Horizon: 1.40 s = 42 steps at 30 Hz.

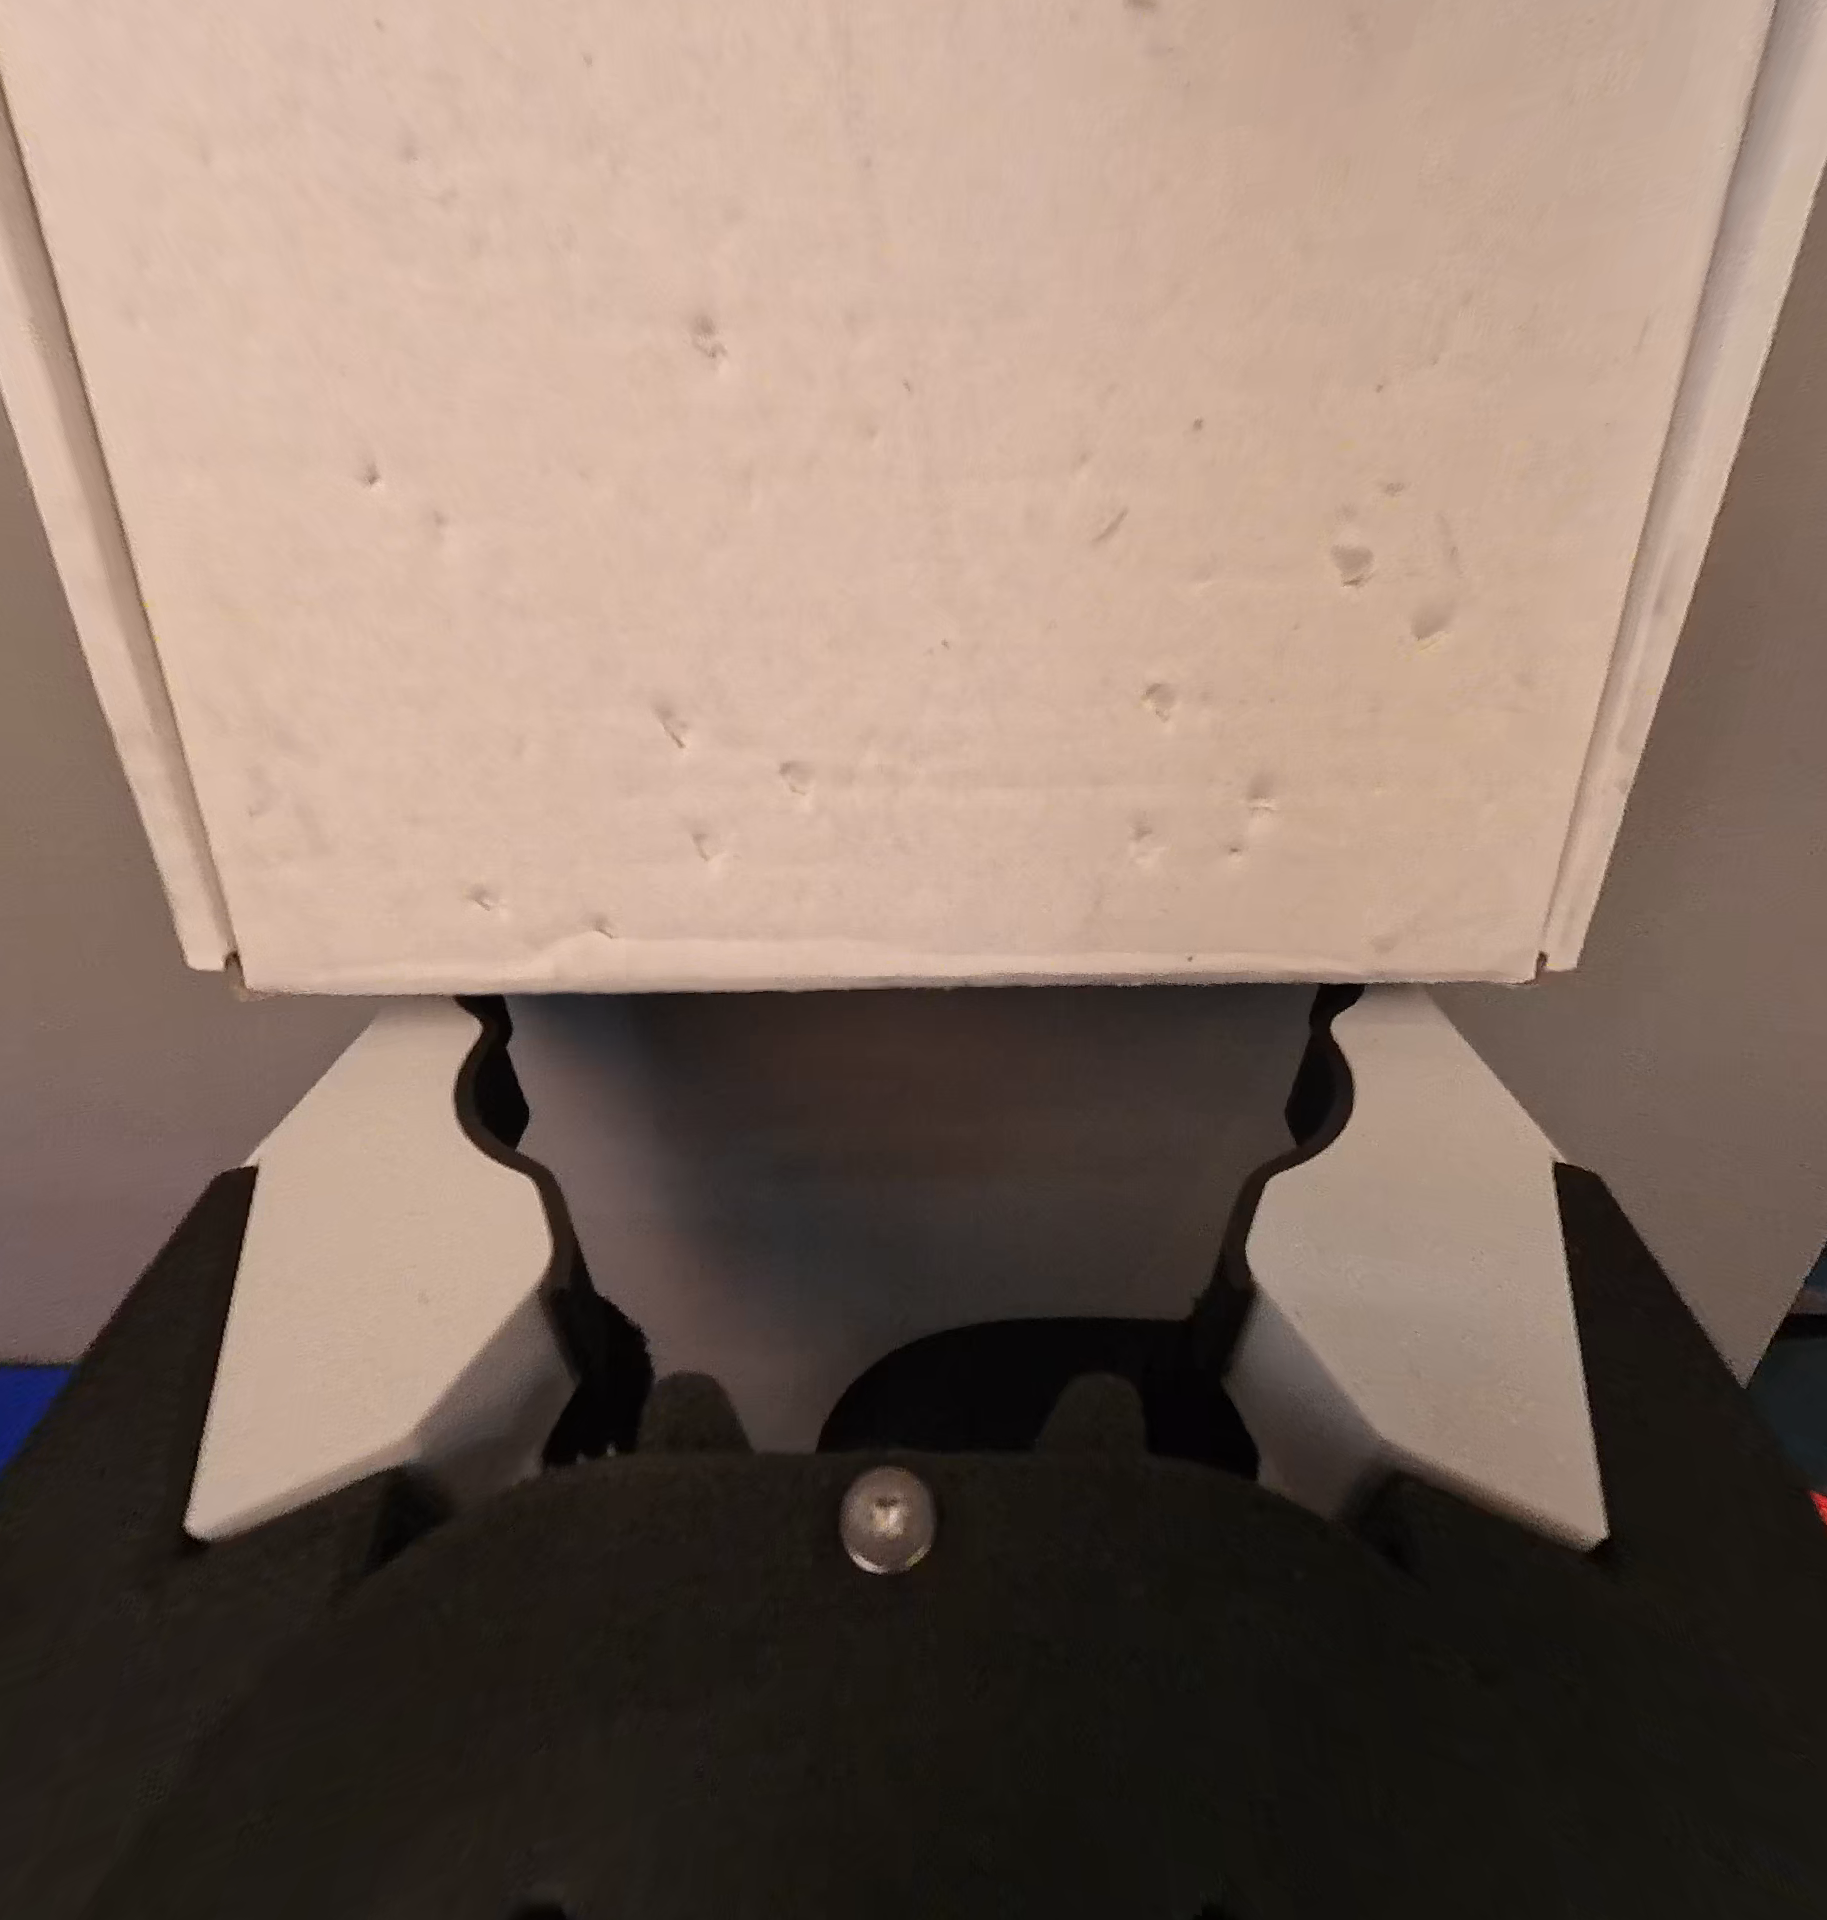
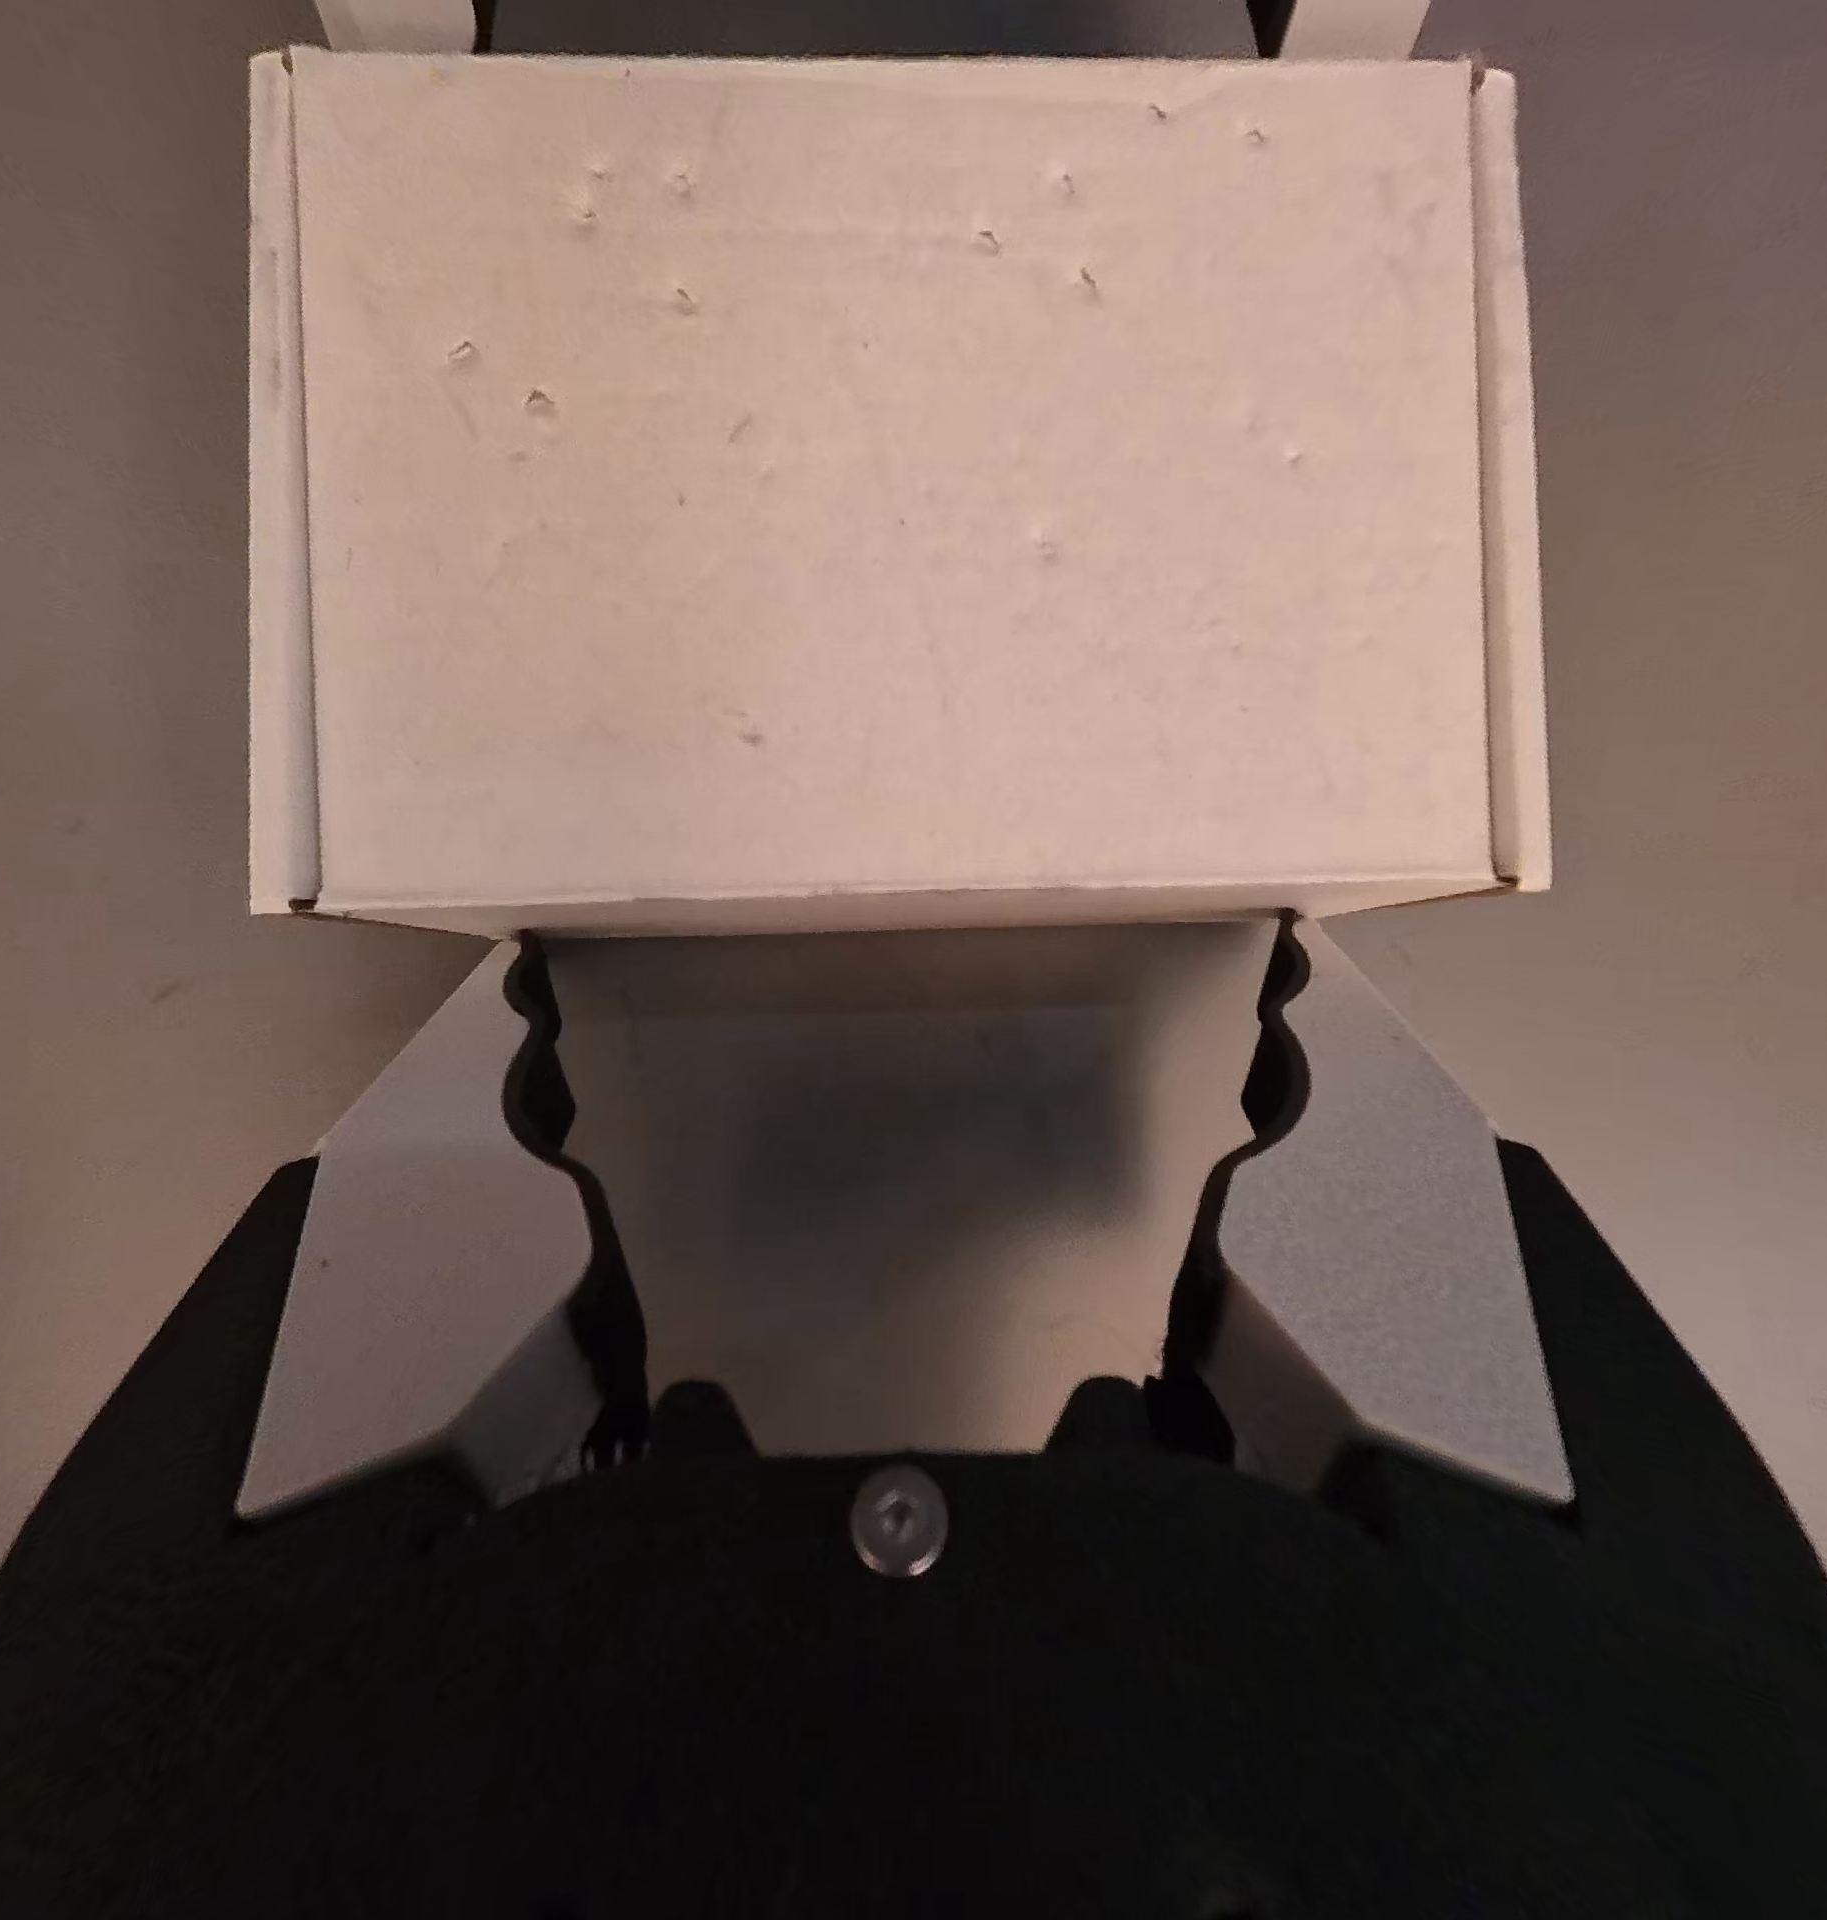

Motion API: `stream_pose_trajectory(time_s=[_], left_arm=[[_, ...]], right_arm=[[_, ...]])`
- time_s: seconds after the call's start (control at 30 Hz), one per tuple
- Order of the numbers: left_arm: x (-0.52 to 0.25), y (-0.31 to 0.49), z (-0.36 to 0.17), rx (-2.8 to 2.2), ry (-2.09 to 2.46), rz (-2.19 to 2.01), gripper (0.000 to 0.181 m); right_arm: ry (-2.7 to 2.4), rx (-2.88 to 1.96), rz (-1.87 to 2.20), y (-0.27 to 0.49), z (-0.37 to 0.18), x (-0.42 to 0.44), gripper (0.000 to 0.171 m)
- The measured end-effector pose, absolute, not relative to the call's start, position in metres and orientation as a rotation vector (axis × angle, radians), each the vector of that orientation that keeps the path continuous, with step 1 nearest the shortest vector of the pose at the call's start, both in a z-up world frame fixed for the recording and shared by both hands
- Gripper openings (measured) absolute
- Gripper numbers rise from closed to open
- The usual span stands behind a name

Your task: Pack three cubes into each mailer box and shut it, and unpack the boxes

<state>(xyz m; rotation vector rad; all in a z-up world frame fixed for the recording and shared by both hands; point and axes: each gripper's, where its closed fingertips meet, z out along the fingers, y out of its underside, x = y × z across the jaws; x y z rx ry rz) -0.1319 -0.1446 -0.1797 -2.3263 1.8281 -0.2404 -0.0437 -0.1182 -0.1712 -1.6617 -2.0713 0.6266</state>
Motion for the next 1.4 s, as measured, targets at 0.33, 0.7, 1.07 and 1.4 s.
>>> stream_pose_trajectory(time_s=[0.33,0.7,1.07,1.4], left_arm=[[-0.131,-0.143,-0.181,-2.325,1.84,-0.215,0.149],[-0.13,-0.143,-0.181,-2.278,1.803,-0.264,0.149],[-0.128,-0.143,-0.181,-2.262,1.775,-0.292,0.149],[-0.117,-0.144,-0.182,-2.303,1.504,-0.303,0.153]], right_arm=[[-2.062,-1.664,0.631,-0.118,-0.171,-0.044,0.132],[-2.032,-1.658,0.681,-0.12,-0.172,-0.045,0.132],[-2.034,-1.66,0.682,-0.12,-0.172,-0.046,0.132],[-1.692,-2.026,0.065,-0.06,-0.144,0.013,0.125]])
